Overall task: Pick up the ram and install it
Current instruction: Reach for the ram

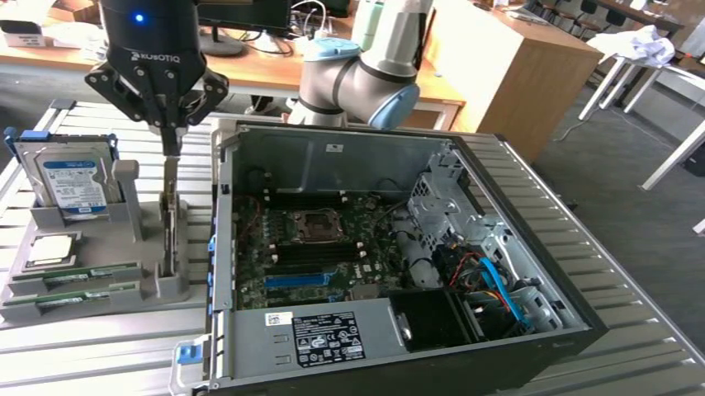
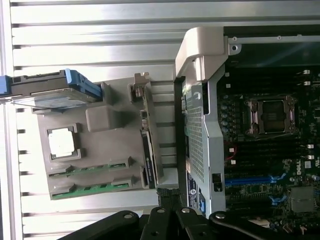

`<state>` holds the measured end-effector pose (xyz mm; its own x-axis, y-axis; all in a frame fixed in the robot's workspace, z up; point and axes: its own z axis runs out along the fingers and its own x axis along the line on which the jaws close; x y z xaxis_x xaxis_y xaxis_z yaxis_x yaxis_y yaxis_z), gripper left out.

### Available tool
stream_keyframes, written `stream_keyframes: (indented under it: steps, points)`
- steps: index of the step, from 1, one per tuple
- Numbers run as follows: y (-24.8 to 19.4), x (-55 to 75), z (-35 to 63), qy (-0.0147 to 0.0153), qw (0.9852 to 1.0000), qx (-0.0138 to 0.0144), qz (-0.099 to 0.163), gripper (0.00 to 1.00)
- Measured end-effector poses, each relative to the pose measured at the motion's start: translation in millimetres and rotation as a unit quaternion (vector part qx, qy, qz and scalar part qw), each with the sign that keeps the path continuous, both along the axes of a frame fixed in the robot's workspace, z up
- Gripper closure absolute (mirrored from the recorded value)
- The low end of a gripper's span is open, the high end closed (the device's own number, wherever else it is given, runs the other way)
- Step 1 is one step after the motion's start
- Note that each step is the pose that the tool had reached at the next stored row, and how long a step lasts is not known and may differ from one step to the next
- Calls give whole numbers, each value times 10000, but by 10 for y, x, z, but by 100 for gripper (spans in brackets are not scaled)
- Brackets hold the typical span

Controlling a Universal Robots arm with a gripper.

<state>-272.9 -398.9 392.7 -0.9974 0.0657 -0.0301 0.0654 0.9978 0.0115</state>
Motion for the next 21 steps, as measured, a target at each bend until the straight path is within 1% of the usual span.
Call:
stream_keyframes:
  steps: [5, 21]
  points:
    - [0, -67, -1, 0, 10000, 0, 0, 90]
    - [0, -374, -2, -2, 10000, 0, 0, 90]
